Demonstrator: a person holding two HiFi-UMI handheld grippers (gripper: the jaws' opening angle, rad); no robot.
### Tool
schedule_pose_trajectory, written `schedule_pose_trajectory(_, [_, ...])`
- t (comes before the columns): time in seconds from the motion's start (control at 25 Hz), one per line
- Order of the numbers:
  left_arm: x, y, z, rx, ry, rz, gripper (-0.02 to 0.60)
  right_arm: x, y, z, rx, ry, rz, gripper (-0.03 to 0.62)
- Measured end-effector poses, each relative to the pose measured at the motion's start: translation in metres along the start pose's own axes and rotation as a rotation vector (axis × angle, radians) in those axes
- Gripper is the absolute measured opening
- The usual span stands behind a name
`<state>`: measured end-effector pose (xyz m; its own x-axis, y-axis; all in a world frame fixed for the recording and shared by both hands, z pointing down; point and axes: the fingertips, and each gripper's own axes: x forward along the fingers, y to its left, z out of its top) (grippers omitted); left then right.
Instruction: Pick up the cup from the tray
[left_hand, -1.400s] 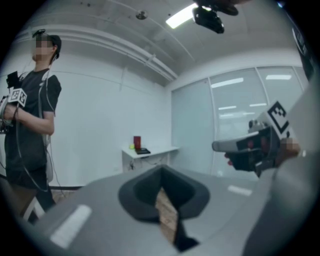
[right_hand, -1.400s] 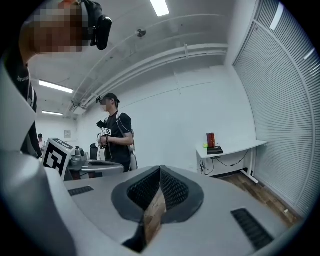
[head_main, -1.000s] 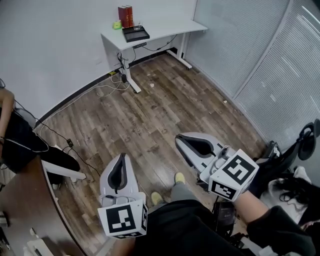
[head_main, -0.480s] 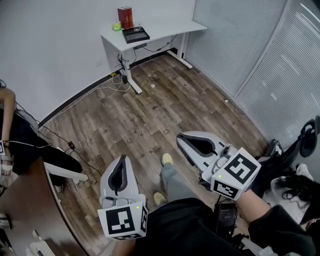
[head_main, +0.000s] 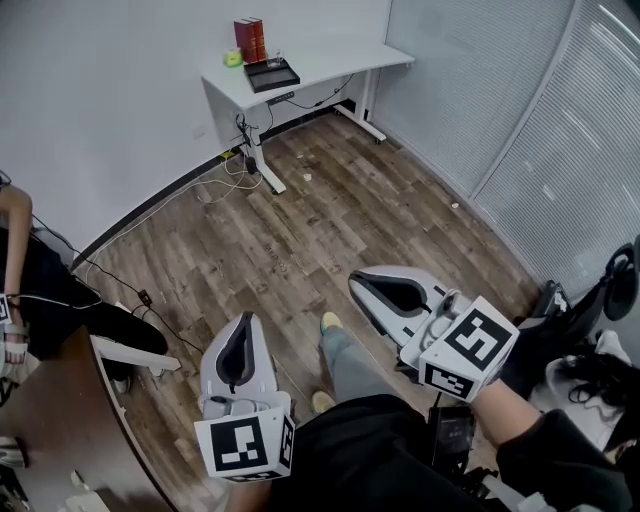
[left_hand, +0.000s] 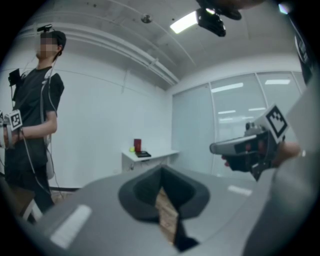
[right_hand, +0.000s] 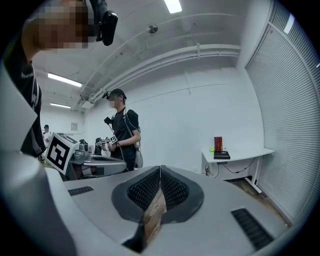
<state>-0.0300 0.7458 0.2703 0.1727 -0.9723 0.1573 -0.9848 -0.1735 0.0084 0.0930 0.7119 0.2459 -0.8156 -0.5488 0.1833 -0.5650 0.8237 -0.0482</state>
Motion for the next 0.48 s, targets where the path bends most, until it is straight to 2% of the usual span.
schedule_pose_trajectory(0.48, [0.051, 0.014, 0.007, -0.003, 0.004, 0.0, 0.003, 0.037, -0.041, 0.004, 0.004, 0.006, 0.015, 0.015])
